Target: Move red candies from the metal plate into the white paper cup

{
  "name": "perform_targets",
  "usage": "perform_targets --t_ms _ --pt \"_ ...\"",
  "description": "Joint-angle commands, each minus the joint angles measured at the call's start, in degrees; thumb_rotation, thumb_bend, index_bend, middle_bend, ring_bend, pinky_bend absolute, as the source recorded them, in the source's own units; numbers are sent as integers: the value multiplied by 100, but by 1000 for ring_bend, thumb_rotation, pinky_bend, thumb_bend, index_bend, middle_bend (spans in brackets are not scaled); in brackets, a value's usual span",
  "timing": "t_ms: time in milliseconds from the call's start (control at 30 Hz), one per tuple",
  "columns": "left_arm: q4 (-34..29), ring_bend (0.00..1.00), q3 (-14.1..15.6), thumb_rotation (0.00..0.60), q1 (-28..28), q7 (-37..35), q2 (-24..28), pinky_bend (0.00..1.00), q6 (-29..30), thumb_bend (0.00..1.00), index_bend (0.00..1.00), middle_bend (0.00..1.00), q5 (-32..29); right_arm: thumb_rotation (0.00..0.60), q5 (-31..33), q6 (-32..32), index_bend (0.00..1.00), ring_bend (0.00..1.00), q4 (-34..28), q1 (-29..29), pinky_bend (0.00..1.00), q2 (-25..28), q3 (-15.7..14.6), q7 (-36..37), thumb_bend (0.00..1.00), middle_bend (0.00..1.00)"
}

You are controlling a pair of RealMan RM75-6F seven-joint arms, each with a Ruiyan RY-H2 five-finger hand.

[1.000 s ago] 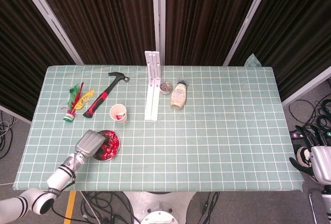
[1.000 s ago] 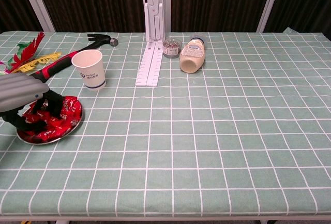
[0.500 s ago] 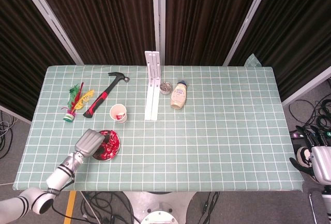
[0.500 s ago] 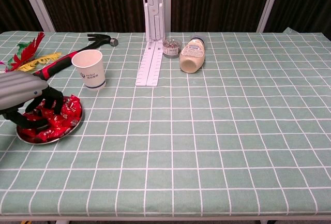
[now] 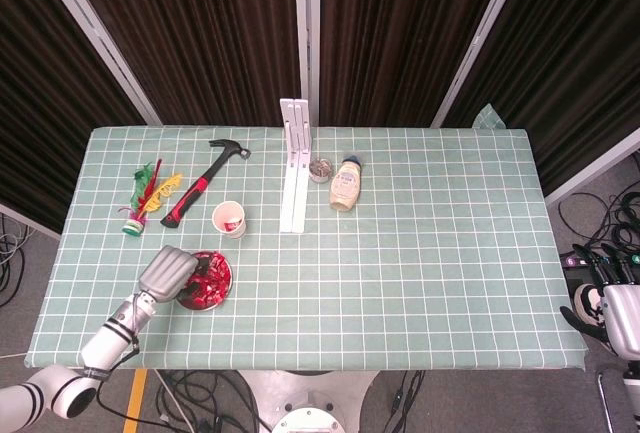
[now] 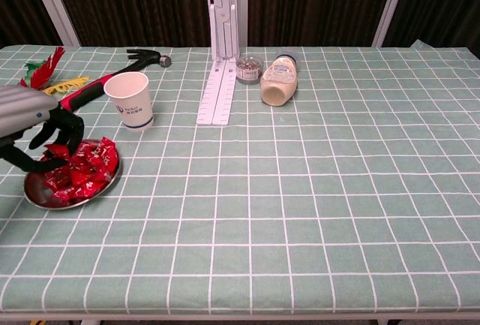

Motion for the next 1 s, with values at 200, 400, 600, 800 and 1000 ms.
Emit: perform_targets --t_ms 200,400,600,800,1000 --pt "-449 714 -660 600 -311 -173 439 1000 68 572 700 753 -261 600 11 -24 119 90 27 9 321 -14 4 25 89 221" --pt "-121 712 -1159 600 -862 -280 195 1000 -351 571 690 745 -543 600 47 -33 119 90 44 6 321 -11 14 36 89 221" --pt "568 701 -1344 600 -1324 -128 -249 1000 -856 570 659 734 -842 600 130 -52 119 91 74 -13 321 3 29 65 89 221" --pt "824 654 -1266 600 -1457 33 -434 1000 -1182 563 601 688 -1068 600 190 -76 119 90 109 -23 322 10 41 97 89 221" --pt "827 490 -1180 600 -1473 284 -459 1000 -1356 536 467 528 -1292 600 184 -109 119 91 124 -6 323 -1 43 121 88 221"
